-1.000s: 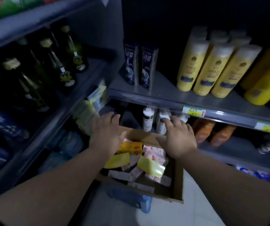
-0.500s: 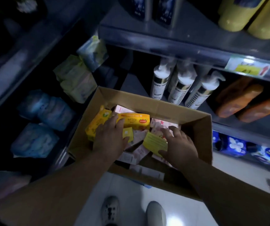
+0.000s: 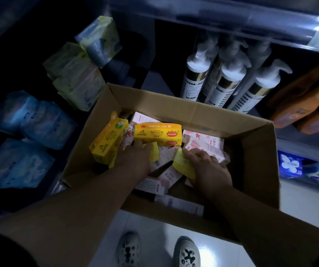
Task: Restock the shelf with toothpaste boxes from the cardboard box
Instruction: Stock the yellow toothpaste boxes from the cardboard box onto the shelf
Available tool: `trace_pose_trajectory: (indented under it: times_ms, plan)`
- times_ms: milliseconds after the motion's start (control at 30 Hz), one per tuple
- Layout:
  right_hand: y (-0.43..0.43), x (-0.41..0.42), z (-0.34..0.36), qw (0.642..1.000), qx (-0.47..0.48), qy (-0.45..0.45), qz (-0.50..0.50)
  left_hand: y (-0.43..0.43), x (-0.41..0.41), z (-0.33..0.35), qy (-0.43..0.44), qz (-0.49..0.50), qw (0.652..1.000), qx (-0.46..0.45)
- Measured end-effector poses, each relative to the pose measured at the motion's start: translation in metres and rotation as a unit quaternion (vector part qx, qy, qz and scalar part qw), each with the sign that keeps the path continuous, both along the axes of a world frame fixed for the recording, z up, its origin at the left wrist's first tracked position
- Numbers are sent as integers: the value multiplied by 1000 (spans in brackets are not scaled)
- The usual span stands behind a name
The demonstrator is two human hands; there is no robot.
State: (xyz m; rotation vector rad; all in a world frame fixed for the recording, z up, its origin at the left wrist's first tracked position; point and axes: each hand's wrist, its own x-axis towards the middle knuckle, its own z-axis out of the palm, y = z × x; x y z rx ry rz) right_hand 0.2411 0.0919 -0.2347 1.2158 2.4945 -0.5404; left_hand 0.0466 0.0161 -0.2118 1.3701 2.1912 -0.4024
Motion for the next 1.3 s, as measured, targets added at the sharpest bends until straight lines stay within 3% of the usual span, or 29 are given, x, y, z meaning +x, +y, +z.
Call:
trace_pose_trajectory:
  times_ms: [233, 367, 567, 667, 767, 967, 1200, 1300]
  plan:
    - [1, 3, 3, 999, -35, 5, -3, 4, 1, -5, 46, -59, 997, -4]
    - [2, 4, 15, 997, -77, 28, -12, 2, 4, 14, 17, -33, 998, 47]
    - [6, 3, 53, 997, -55, 13, -57, -4, 2, 52, -46, 14, 988, 147]
    - [9, 1, 94, 989, -54, 75, -119, -6, -7, 79, -47, 47, 981, 181]
    - [11, -2, 140, 974, -25, 166, -150, -13, -17, 120, -86, 98, 961, 245]
    - [1, -26, 243, 935, -40, 296, -190, -38, -37, 223, -70, 135, 929, 338]
    - [-18, -51, 345, 923, -36, 366, -117, -86, -35, 327, -45, 203, 885, 415]
    - [-28, -53, 376, 917, -49, 386, -86, -110, -22, 360, -45, 266, 846, 460]
